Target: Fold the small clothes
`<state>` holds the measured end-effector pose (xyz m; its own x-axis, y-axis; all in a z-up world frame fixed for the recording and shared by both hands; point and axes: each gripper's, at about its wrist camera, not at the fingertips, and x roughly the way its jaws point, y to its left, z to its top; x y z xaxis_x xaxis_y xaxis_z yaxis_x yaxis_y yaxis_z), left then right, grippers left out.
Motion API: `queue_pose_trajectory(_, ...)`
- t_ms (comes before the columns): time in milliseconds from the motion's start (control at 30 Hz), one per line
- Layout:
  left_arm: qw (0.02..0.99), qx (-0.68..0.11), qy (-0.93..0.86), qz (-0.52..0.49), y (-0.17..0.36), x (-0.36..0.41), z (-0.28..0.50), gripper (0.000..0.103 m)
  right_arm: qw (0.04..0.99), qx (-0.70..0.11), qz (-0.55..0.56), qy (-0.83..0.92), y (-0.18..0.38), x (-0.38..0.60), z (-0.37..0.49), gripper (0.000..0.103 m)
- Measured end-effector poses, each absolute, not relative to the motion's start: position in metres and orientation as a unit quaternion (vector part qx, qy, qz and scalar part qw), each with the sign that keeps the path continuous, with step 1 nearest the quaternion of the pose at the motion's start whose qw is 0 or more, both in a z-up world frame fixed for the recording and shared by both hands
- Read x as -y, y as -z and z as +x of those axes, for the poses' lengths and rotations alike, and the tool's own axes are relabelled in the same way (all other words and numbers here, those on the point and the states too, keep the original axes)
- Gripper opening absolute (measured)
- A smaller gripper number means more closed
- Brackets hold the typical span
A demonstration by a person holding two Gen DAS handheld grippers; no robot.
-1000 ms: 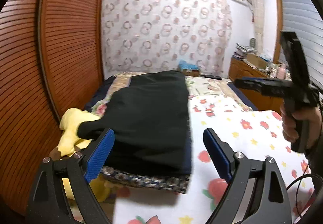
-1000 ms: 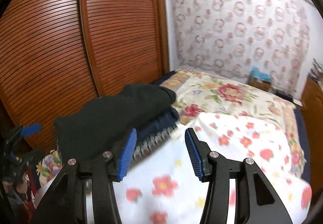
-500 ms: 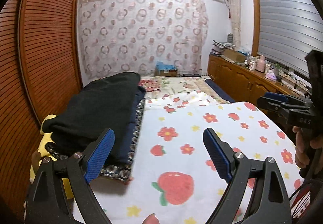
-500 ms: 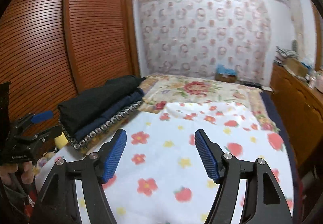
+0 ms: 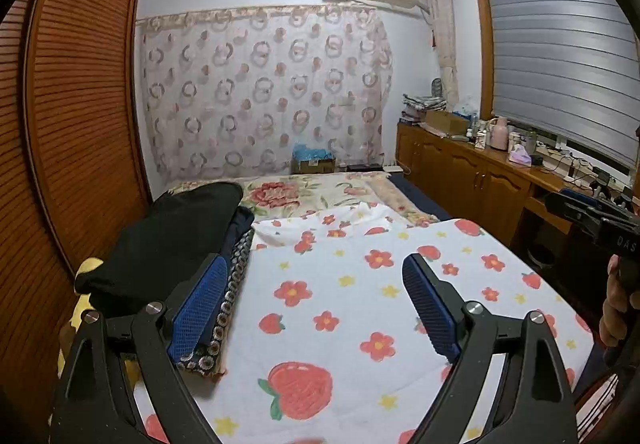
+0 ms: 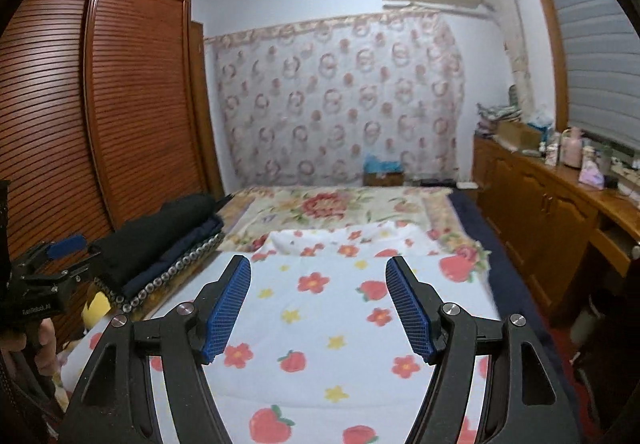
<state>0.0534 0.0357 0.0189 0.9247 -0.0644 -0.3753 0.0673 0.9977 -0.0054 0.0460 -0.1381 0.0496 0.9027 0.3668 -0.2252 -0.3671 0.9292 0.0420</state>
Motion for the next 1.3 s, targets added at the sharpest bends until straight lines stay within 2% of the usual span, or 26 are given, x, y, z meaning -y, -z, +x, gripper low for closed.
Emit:
queue_pose_trajectory(267, 0.983, -0.183, 0.034, 0.004, -0.026, -0.031, 0.049, 0.090, 0.979, -0.107, 0.007, -0.173, -0.035, 0.127, 0.013, 0.072)
queue_pose_trajectory(1300, 0.983, -0.182, 0.032, 0.002, -0.028, -0.034, 0.047, 0.090, 0.980, -0.108, 0.007, -0.166, -0.028, 0.139, 0.038, 0.072)
